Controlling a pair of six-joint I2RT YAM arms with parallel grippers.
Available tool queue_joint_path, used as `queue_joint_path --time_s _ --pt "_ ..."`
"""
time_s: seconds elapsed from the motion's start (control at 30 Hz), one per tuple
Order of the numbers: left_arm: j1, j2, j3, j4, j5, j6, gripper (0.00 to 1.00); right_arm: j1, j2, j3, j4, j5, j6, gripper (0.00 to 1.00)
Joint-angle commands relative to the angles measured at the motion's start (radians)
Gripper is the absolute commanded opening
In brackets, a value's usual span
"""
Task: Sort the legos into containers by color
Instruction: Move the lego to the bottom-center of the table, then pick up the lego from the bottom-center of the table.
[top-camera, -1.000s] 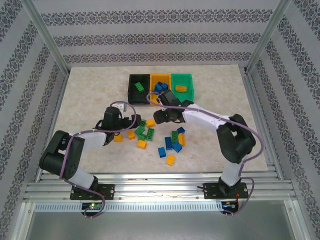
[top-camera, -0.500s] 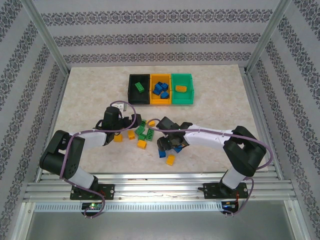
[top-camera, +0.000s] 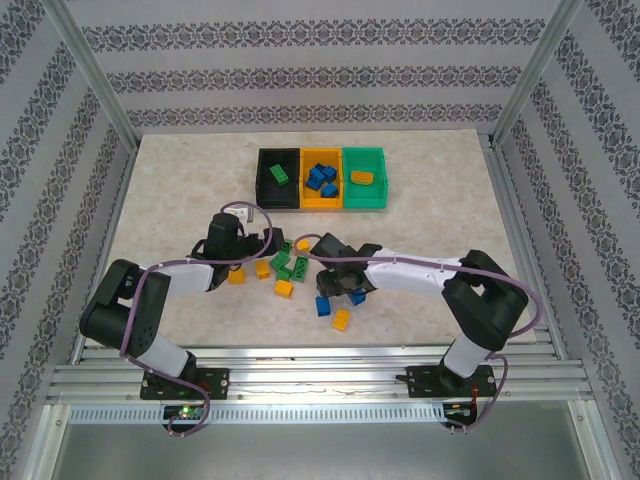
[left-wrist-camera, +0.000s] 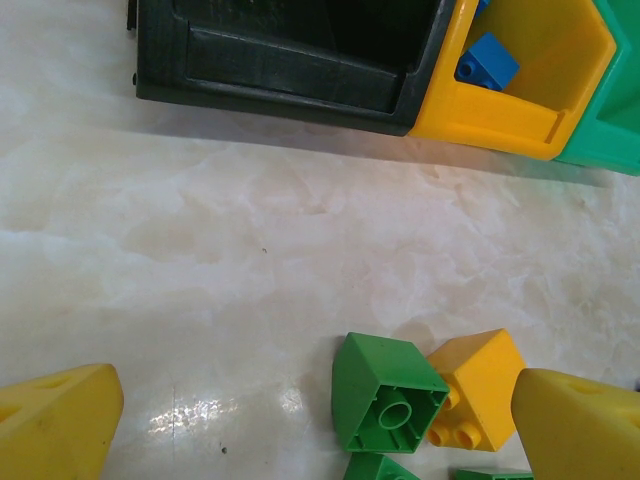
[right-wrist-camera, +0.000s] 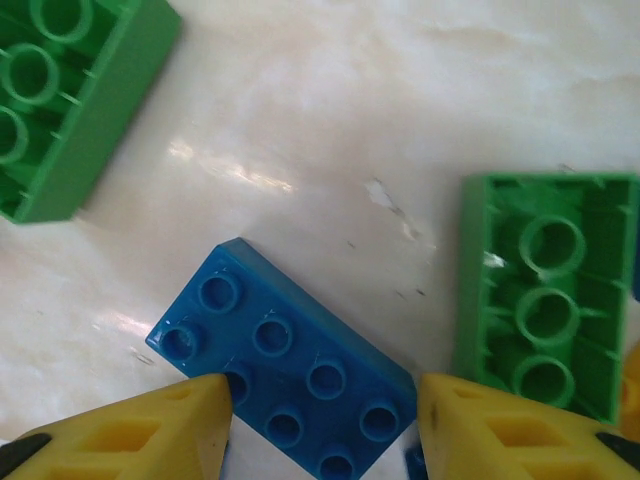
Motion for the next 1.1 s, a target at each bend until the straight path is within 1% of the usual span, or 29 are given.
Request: queue_joint_path --time_s 0.0,0.17,0.37,0.5,0.6,0.77,1.07 --pt "0.005 0.007 0.008 0.046 0.01 -0.012 1.0 0.043 0.104 0.051 -0.033 -0.035 -0.03 0.56" --pt "0.004 0.004 0.006 0.047 0.017 -0.015 1.0 0.054 0.144 0.081 -0.034 -0.065 -0.047 0.61" --pt "0.005 0.009 0.01 0.049 0.021 -0.016 1.0 0.055 0.116 0.104 -0.002 -0.113 -0.043 0.63" --pt "0.005 0.01 0.01 0.048 0.018 -0.018 1.0 0.063 0.086 0.126 0.006 -0.074 -0.065 0.64" --pt "0.004 0.01 0.009 0.048 0.021 -0.018 1.0 0.066 0.065 0.126 0.019 -0.076 -0.127 0.67" --pt "0.005 0.018 0.012 0.052 0.026 -0.023 1.0 0.075 0.116 0.175 -0.044 -0.065 -0.217 0.67" --pt "0.004 0.015 0.011 0.047 0.023 -0.021 1.0 0.084 0.226 0.198 -0.073 -0.03 -0.219 0.65"
